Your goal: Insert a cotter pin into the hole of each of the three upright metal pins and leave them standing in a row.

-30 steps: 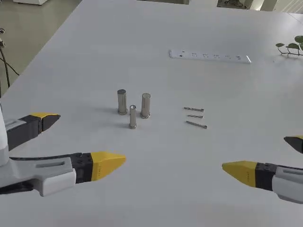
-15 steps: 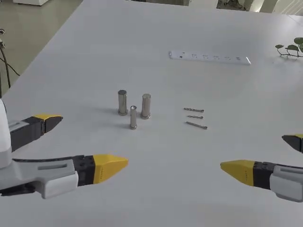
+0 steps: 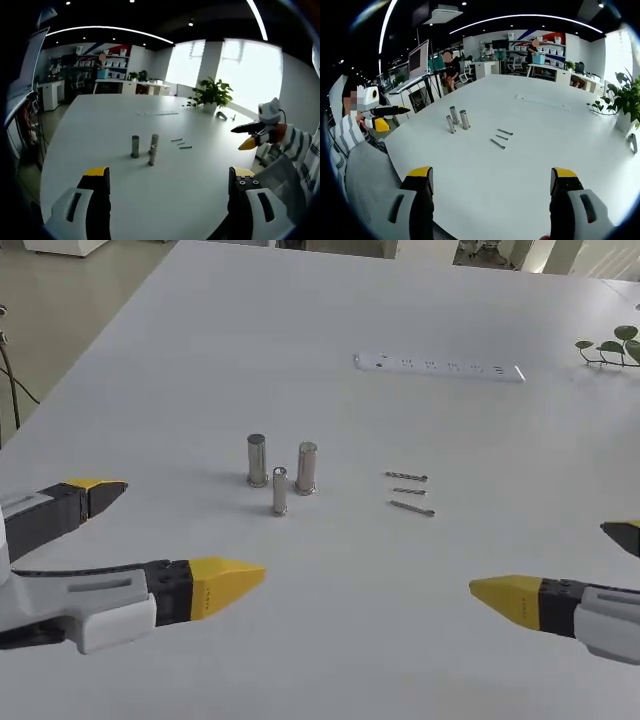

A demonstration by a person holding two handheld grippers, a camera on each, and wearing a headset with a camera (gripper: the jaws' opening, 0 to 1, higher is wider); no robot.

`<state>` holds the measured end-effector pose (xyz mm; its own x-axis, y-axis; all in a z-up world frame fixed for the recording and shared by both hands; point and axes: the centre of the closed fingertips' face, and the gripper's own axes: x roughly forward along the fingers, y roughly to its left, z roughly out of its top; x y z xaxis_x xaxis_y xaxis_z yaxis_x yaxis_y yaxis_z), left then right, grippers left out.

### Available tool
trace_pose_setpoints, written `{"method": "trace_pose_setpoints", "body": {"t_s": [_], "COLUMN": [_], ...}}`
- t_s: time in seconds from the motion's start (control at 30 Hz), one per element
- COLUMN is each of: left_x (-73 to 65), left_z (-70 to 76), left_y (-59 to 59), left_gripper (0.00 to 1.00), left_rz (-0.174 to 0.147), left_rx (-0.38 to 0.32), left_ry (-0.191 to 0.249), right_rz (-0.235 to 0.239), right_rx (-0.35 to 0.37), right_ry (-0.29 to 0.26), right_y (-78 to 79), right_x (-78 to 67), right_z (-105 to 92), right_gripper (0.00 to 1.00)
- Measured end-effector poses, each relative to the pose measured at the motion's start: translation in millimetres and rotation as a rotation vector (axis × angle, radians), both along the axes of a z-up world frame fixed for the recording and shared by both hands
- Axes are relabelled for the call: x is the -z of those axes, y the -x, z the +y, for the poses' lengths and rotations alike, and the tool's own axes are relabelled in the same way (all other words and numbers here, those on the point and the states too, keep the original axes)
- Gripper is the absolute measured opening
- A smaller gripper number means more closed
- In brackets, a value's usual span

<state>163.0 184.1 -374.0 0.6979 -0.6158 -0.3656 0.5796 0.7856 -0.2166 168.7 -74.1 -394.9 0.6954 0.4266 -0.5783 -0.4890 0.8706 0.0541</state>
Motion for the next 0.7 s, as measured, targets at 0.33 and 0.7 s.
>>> {"method": "trace_pose_setpoints", "body": {"t_s": [0.33,0.7], "left_x": [-4.5,-7.7], "left_z": [4.4,5.5], "left_y": [1.6,-0.8], "left_gripper": [0.97,0.96], "left_rz": [-0.011,-0.023], "left_rx": [0.003,0.002], "left_ry": [-0.014,-0.025], "right_rz": [-0.001,-0.005], "right_rx": [0.005,0.011], "right_ry": [-0.006,-0.008], "right_y": [4.5,7.3], "right_x": [-0.1,-1.0], "right_z": [1.1,-3.4], "right_gripper": [0.96,0.96]}}
